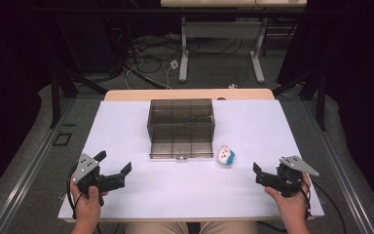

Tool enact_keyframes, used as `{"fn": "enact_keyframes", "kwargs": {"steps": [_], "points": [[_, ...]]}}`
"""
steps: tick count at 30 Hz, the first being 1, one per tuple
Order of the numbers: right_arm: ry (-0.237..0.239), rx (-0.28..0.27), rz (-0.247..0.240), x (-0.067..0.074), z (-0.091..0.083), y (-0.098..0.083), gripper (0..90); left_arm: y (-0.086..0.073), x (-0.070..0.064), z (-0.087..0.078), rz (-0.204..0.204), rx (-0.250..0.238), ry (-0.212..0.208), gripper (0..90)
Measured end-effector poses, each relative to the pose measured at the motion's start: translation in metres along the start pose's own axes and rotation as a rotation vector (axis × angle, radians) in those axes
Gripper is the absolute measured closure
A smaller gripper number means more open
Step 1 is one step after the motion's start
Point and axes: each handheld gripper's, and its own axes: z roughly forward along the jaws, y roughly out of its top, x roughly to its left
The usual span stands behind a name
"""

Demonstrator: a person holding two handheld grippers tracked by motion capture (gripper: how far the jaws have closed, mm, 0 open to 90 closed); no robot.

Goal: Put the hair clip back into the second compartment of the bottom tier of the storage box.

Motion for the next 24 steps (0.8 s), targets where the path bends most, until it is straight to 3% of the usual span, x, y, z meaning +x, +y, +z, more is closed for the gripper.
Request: {"fn": "enact_keyframes", "kwargs": {"steps": [3,12,15,24], "points": [[-0.007,0.004,-0.033,0.003,0.001,0.001,0.0,0.001,0.001,-0.001,-0.009,-0.011,0.003,0.4],[0.008,0.033,-0.007,0.013,0.006,0.009,0.0,0.0,0.005,-0.002,-0.015,-0.002,0.019,0.4],[0.008,0.065,0.011,0.019,0.01,0.014,1.4,0.0,0.006,-0.003,-0.02,0.0,0.022,0.4],[0.048,0.114,-0.001,0.038,0.022,0.03,1.9,-0.001,0.006,-0.003,-0.028,-0.003,0.018,0.4]]}}
